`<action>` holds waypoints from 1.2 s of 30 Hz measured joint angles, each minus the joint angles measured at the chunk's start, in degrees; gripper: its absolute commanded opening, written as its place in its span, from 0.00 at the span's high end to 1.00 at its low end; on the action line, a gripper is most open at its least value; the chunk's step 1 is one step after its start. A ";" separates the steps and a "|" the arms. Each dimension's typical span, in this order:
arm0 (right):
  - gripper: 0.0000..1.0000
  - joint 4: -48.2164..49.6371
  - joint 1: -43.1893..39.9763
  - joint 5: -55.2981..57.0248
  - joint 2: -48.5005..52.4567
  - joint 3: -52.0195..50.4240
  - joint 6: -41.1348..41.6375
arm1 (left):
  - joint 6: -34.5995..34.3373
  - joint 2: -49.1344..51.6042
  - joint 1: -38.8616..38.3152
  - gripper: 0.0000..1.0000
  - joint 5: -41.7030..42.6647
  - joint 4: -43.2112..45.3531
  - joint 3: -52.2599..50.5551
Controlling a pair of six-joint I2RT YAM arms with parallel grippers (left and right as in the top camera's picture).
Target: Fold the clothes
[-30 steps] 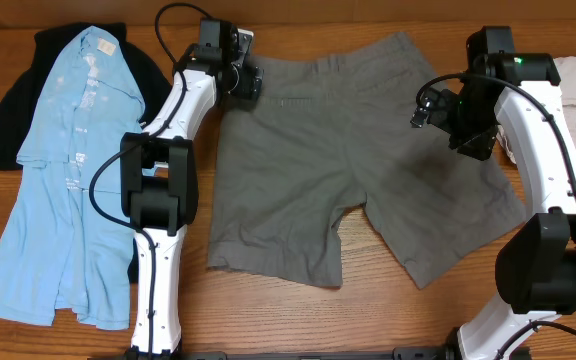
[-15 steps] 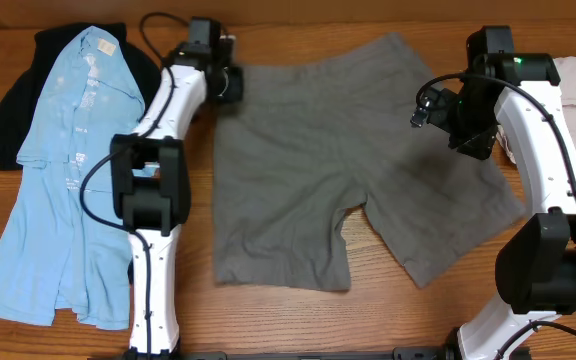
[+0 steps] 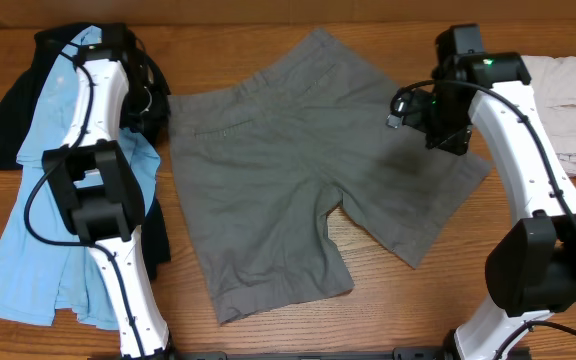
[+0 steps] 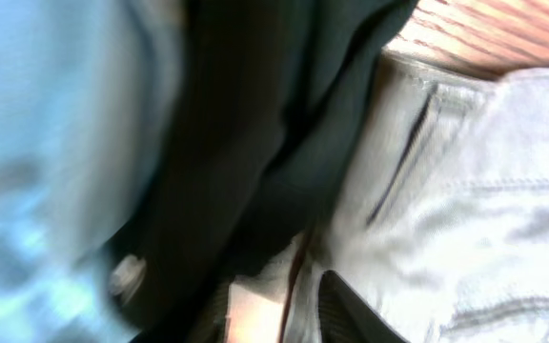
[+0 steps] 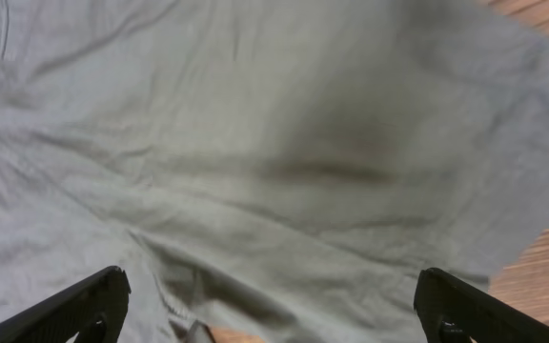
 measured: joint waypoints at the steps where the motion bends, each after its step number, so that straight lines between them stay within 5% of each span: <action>1: 0.00 -0.52 0.46 0.00 0.00 0.00 0.00 | 0.20 -0.98 -0.04 0.60 0.04 -0.35 0.00; 11: 0.00 -3.85 1.75 0.02 0.00 -4.87 1.84 | 1.90 -19.58 -3.21 0.25 0.57 -1.01 -0.11; 19: 0.00 5.42 1.75 0.04 0.02 -20.02 4.94 | 5.88 -31.10 -8.55 0.23 1.31 -1.53 0.00; 36: 0.01 25.35 2.36 7.74 -2.21 -35.30 11.19 | 10.75 -24.22 -16.44 0.23 1.81 -3.21 0.00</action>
